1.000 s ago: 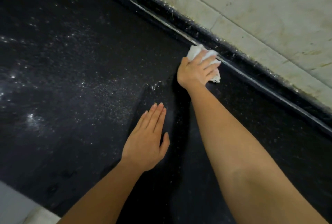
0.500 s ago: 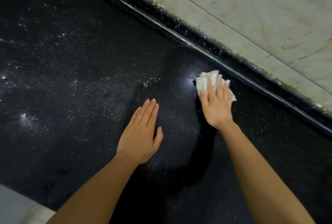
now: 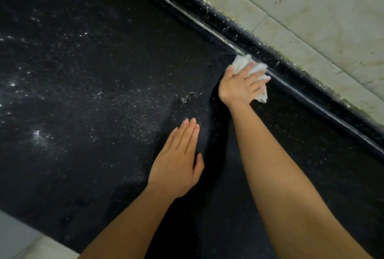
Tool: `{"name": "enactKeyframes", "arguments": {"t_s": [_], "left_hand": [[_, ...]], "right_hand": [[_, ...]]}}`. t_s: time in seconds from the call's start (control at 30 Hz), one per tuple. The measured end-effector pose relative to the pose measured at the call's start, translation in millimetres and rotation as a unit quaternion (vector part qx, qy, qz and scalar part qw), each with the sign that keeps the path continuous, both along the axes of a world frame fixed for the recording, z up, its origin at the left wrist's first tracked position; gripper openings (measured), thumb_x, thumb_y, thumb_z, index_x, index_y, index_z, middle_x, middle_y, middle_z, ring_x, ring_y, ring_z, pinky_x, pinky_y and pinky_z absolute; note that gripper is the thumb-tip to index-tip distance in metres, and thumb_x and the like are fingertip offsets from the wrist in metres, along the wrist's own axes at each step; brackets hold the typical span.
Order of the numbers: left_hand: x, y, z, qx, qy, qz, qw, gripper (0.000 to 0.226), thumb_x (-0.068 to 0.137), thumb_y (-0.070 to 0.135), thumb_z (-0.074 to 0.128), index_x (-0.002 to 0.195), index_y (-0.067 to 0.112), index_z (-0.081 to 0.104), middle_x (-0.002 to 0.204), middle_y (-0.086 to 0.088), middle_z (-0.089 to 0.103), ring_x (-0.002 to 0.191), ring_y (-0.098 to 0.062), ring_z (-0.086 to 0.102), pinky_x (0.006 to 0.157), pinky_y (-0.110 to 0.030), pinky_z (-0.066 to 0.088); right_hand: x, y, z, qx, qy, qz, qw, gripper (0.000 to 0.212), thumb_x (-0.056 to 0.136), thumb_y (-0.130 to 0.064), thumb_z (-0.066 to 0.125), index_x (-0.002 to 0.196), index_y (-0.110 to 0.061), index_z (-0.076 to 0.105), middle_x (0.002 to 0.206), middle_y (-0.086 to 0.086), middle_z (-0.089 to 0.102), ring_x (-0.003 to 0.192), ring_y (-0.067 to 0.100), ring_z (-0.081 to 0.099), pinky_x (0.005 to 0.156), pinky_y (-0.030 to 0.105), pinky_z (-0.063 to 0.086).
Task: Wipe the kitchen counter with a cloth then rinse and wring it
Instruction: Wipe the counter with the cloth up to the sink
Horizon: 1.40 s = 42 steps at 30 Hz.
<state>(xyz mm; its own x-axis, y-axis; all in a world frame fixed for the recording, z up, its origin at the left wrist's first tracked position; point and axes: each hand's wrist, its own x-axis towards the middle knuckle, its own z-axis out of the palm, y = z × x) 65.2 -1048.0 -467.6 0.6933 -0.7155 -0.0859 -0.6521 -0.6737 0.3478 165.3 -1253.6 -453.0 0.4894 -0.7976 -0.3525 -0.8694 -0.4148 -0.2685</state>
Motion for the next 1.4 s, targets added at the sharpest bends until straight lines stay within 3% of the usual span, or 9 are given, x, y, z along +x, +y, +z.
{"name": "enactKeyframes", "arguments": {"t_s": [0.17,0.4,0.57,0.73,0.87,0.97,1.1,1.23,1.4], "left_hand": [[1,0,0,-0.01,0.004,0.005,1.0,0.065,0.094,0.035,0.033,0.148,0.001,0.022,0.157,-0.013,0.019,0.146,-0.022,0.014,0.116,-0.038,0.012],[1,1,0,-0.011,0.005,0.006,1.0,0.065,0.093,0.035,0.033,0.147,0.001,0.025,0.156,-0.013,0.022,0.145,-0.022,0.018,0.116,-0.038,0.014],[1,2,-2,-0.034,0.012,-0.001,0.999,0.063,0.093,0.033,0.036,0.146,0.0,0.027,0.155,-0.012,0.024,0.145,-0.022,0.017,0.117,-0.037,0.017],[4,6,2,-0.074,0.061,-0.01,0.995,0.065,0.094,0.037,0.028,0.147,0.001,0.023,0.157,-0.01,0.018,0.146,-0.017,0.007,0.118,-0.032,0.002],[8,14,14,-0.125,0.133,-0.025,0.983,0.06,0.099,0.036,0.026,0.15,0.008,0.014,0.16,-0.001,0.004,0.142,-0.003,-0.013,0.114,-0.02,-0.013],[5,43,23,-0.154,0.139,-0.02,0.978,0.055,0.1,0.032,0.028,0.149,0.01,0.021,0.159,0.002,0.01,0.142,-0.002,-0.009,0.114,-0.017,-0.011],[-5,113,22,-0.161,0.092,0.075,0.98,0.056,0.095,0.033,0.027,0.144,0.007,0.035,0.154,-0.001,0.024,0.144,-0.009,0.008,0.117,-0.023,-0.001],[-1,185,16,-0.14,0.035,0.221,0.965,0.056,0.096,0.03,0.028,0.146,0.005,0.029,0.155,-0.005,0.023,0.144,-0.012,0.008,0.117,-0.024,-0.004],[11,228,12,-0.118,0.011,0.384,0.916,0.056,0.098,0.013,0.042,0.147,-0.002,0.02,0.156,-0.015,0.019,0.145,-0.025,0.009,0.118,-0.035,-0.003]], "right_hand": [[58,49,3,0.031,-0.017,0.161,0.986,0.061,0.102,-0.045,0.017,0.153,-0.021,-0.007,0.156,0.02,-0.024,0.142,0.039,-0.025,0.115,0.047,-0.016],[20,41,10,0.027,-0.02,0.405,0.914,0.055,0.102,-0.048,0.019,0.153,-0.032,0.004,0.16,0.005,-0.016,0.145,0.026,-0.021,0.118,0.04,-0.012],[-38,-9,7,-0.032,0.015,0.275,0.961,0.055,0.102,-0.047,0.016,0.153,-0.031,0.003,0.161,0.007,-0.013,0.146,0.027,-0.017,0.116,0.039,-0.009],[-79,-10,7,-0.034,0.029,0.152,0.987,0.056,0.102,-0.046,0.017,0.154,-0.028,0.003,0.16,0.009,-0.013,0.147,0.027,-0.014,0.117,0.04,-0.009],[-92,23,7,-0.017,0.029,0.133,0.991,0.057,0.102,-0.046,0.018,0.153,-0.029,0.001,0.16,0.009,-0.017,0.146,0.028,-0.018,0.117,0.042,-0.011],[-99,60,8,-0.006,0.028,0.168,0.985,0.057,0.102,-0.047,0.017,0.153,-0.027,0.001,0.159,0.008,-0.018,0.145,0.028,-0.021,0.116,0.042,-0.012],[-95,116,11,0.019,0.018,0.232,0.972,0.056,0.102,-0.048,0.017,0.152,-0.033,-0.003,0.159,0.007,-0.021,0.144,0.028,-0.024,0.116,0.041,-0.015],[-99,171,15,0.042,0.015,0.338,0.94,0.055,0.102,-0.046,0.016,0.152,-0.034,-0.005,0.158,0.005,-0.025,0.142,0.026,-0.029,0.114,0.039,-0.018],[-135,207,18,0.042,0.031,0.466,0.883,0.055,0.101,-0.048,0.016,0.15,-0.036,-0.008,0.155,0.0,-0.029,0.137,0.021,-0.037,0.115,0.038,-0.02]]}}
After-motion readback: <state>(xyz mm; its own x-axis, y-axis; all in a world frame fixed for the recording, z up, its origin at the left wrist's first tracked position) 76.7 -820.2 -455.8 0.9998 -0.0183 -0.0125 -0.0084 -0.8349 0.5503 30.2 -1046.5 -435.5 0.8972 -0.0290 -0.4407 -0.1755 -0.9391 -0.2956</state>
